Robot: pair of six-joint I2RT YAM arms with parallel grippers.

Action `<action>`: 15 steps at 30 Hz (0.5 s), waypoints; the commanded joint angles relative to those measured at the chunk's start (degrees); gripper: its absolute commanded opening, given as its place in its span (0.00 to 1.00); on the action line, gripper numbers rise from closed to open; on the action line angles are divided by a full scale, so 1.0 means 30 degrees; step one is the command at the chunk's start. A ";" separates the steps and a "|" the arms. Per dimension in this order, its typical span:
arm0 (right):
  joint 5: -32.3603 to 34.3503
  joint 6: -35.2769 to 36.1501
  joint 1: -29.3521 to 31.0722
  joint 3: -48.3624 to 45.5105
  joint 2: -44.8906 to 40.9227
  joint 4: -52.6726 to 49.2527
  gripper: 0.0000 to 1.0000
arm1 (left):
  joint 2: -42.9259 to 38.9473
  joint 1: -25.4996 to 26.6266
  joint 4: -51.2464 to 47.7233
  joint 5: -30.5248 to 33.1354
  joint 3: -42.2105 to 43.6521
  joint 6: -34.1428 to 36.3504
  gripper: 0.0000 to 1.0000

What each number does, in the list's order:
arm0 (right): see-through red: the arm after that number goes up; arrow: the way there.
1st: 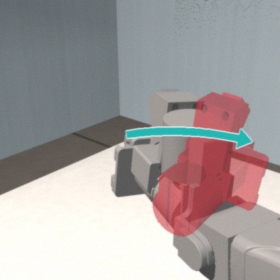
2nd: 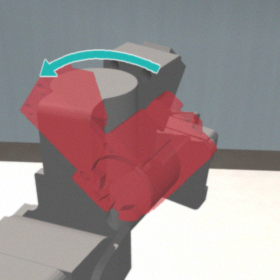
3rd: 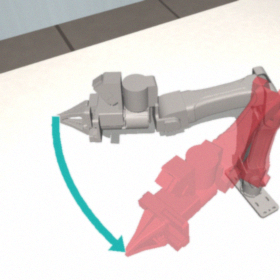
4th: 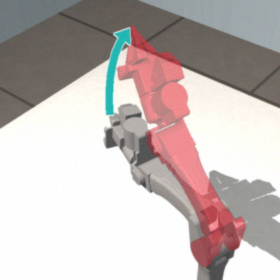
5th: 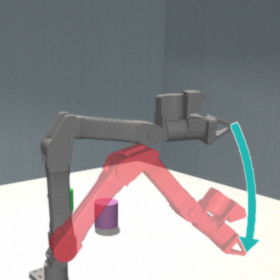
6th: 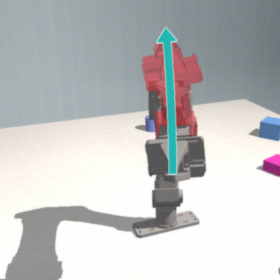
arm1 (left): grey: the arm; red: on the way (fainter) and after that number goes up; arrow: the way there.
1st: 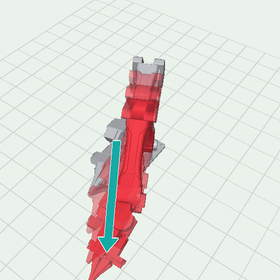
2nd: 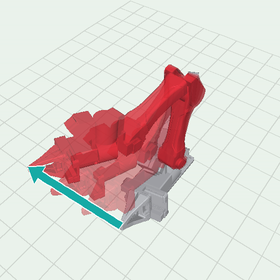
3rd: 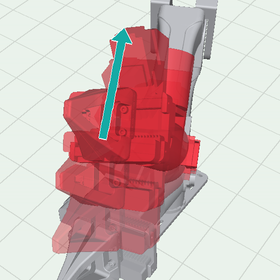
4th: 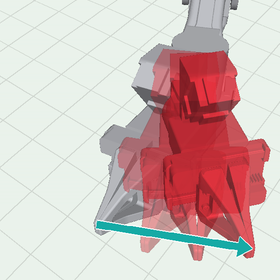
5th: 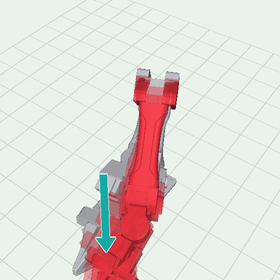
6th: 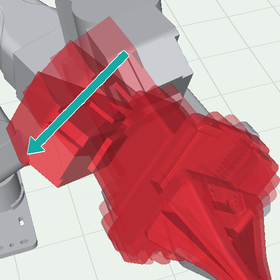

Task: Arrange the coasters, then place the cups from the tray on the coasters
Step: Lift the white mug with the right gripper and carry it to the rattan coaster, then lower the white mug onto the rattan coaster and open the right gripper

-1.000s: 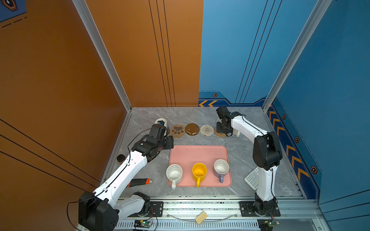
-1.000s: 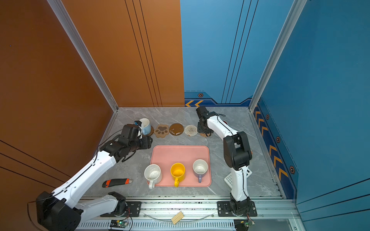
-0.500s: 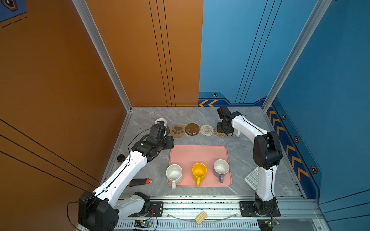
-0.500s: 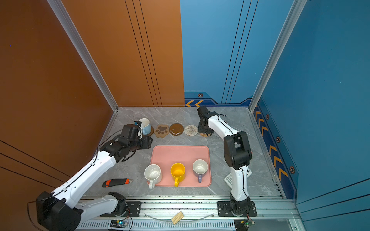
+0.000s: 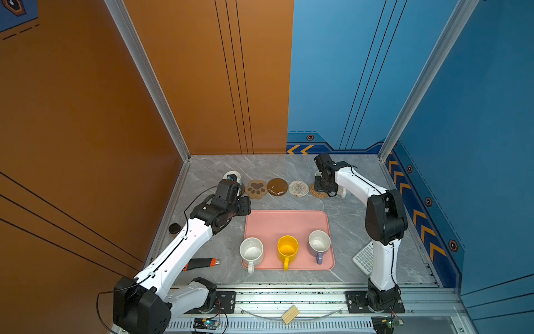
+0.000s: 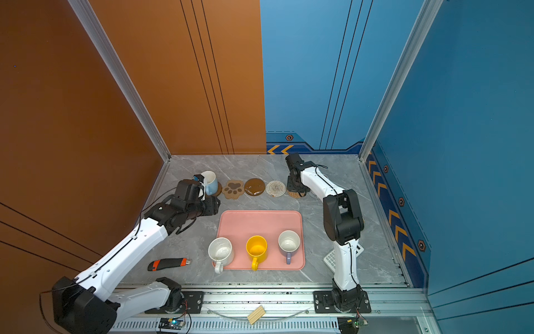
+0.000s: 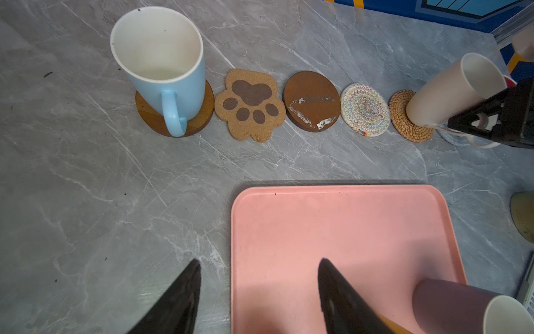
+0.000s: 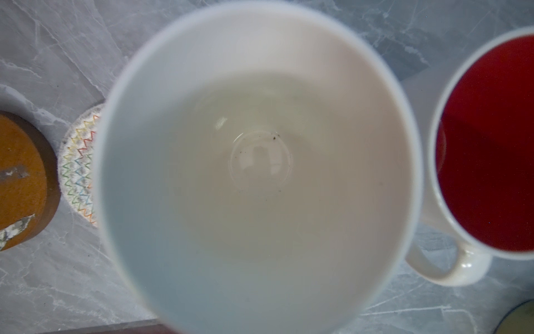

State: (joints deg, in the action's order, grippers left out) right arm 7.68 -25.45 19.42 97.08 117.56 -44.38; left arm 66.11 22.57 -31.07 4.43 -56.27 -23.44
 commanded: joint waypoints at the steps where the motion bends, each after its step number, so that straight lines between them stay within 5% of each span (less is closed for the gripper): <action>1: 0.0103 0.0018 -0.0086 0.0008 0.0131 0.0732 0.00 | 0.0116 0.0062 -0.0334 0.0194 -0.0373 -0.0038 0.66; 15: -0.0127 -0.0158 -0.0008 -0.0305 0.0244 0.0936 0.00 | 0.0117 0.0058 -0.0333 0.0151 -0.0375 0.0021 0.66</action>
State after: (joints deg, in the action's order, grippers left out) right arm 7.49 -25.50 19.44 96.31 117.78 -43.75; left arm 66.11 22.57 -31.07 4.43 -56.27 -23.44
